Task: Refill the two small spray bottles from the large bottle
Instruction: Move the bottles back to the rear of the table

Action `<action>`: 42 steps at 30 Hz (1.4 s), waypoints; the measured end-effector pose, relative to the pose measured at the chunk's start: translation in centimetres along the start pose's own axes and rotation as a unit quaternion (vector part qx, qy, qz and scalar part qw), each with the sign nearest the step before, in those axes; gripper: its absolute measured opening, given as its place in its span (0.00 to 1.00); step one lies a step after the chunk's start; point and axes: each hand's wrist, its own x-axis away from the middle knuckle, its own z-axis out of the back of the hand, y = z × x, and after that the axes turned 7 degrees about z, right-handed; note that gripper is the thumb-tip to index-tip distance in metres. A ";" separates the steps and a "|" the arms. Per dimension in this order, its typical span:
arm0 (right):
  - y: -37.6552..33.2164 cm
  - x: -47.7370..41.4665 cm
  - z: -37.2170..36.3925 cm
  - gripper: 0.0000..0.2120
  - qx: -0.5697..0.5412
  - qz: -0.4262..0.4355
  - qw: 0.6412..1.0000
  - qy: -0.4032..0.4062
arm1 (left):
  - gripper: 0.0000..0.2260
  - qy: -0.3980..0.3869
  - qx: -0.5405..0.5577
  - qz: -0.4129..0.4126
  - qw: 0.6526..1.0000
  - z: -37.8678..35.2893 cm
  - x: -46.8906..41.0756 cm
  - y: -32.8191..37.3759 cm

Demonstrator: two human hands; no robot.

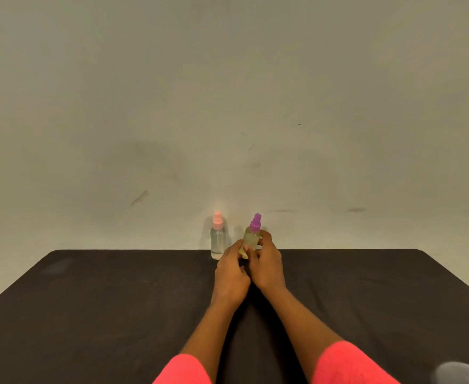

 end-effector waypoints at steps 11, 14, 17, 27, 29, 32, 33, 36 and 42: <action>-0.1 -0.7 -0.5 0.12 0.062 -0.008 0.998 -0.027 | 0.27 -0.014 -0.016 0.016 1.000 0.0 -0.3 -0.2; -0.3 -0.6 -0.5 0.11 0.074 -0.021 0.996 -0.034 | 0.26 -0.024 -0.018 0.022 0.999 0.1 -0.2 -0.3; -0.6 -0.1 -0.3 0.10 0.068 -0.030 0.997 -0.038 | 0.24 -0.036 -0.021 0.023 0.999 0.1 0.1 -0.3; -1.9 4.4 2.2 0.28 0.058 -0.109 0.992 0.004 | 0.29 -0.026 -0.062 0.062 0.996 1.2 3.7 0.4; -2.4 5.8 2.8 0.27 0.062 -0.122 0.991 0.011 | 0.29 -0.027 -0.068 0.068 0.995 1.5 5.3 0.7; -3.6 8.1 3.9 0.25 0.056 -0.141 0.988 0.016 | 0.29 -0.025 -0.072 0.077 0.994 2.1 8.2 1.3; -4.0 8.9 4.2 0.25 0.051 -0.144 0.988 0.019 | 0.28 -0.024 -0.073 0.079 0.994 2.2 9.2 1.5; -5.3 11.3 5.1 0.26 0.035 -0.160 0.986 0.030 | 0.28 -0.022 -0.080 0.085 0.993 2.6 12.0 2.1; -7.9 15.6 6.9 0.26 0.012 -0.189 0.981 0.033 | 0.27 -0.017 -0.069 0.094 0.993 3.5 17.4 3.2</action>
